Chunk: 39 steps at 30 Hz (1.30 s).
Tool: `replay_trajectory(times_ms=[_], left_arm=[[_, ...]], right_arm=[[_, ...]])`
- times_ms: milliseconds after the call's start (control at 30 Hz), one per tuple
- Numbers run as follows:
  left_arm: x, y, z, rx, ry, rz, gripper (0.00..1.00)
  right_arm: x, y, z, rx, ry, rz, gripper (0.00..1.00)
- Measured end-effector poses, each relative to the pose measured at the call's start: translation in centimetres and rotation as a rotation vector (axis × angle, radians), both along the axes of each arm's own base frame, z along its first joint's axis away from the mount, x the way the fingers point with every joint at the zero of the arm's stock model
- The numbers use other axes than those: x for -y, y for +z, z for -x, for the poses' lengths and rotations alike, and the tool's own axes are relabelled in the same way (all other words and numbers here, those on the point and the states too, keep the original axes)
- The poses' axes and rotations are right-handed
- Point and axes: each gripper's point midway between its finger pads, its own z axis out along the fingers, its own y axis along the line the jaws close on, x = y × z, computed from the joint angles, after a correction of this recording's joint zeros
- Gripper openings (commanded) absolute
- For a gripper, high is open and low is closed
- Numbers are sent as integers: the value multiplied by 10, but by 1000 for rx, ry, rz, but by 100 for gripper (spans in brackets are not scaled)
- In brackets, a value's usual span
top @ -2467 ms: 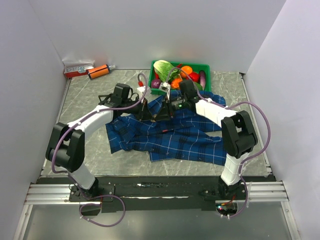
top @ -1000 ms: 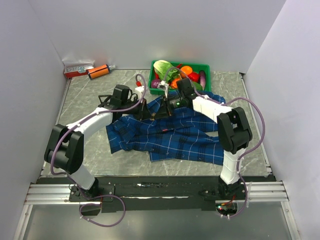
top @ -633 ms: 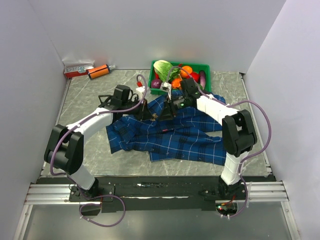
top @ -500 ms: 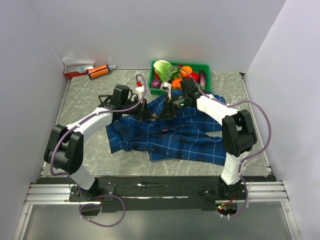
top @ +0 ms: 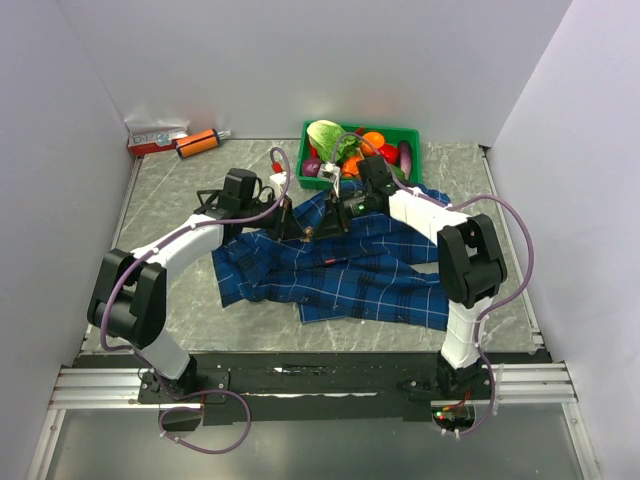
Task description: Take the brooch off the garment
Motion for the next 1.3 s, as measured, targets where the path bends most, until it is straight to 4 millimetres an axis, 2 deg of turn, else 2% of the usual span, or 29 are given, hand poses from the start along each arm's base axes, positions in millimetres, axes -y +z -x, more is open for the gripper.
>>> replay_trajectory(times_ms=[467, 1300], left_arm=[[-1, 3, 2, -6, -17, 19, 1], [-3, 0, 0, -16, -15, 22, 1]], right_arm=[[-5, 9, 0, -5, 25, -35, 43], [-11, 0, -3, -114, 24, -50, 39]])
